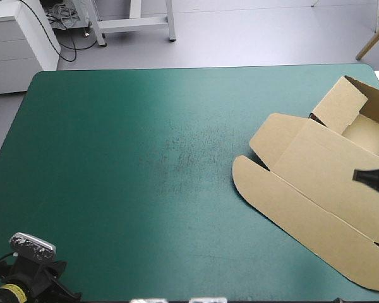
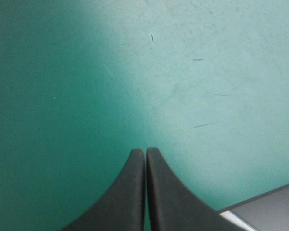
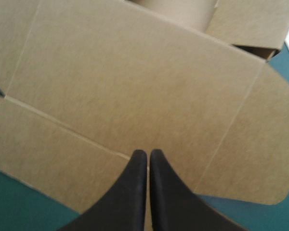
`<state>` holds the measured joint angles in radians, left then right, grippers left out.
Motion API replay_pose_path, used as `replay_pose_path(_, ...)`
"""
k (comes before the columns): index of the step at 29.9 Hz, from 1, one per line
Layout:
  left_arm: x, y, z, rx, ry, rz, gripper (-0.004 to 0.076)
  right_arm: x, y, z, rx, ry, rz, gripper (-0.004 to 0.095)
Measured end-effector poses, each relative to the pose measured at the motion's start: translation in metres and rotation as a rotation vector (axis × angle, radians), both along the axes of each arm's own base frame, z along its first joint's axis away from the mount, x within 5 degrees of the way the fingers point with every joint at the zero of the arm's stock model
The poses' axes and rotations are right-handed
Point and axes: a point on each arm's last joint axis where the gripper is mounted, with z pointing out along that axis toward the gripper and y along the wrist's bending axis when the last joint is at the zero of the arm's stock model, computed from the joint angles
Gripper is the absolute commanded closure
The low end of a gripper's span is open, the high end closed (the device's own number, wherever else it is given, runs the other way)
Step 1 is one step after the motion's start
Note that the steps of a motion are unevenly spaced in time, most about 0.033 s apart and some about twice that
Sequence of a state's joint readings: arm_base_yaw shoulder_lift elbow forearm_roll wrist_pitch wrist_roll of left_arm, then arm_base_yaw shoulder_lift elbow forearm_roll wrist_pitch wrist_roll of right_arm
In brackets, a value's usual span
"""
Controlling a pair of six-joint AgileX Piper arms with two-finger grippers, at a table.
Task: Fold the box
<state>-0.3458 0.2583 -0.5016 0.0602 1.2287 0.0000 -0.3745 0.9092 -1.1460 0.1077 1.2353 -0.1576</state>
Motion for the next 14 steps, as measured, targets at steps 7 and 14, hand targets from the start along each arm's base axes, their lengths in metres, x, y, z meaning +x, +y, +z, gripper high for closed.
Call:
replay_pose_path(7, 0.000, 0.000, 0.000, 0.002, -0.001, 0.001, 0.0734, -0.055, 0.034, -0.044, -0.020, -0.012, 0.163, 0.0912)
replay_pose_path(14, 0.000, 0.000, 0.000, 0.002, -0.001, 0.001, 0.0734, -0.087, 0.047, -0.080, -0.016, -0.032, 0.264, 0.0912)
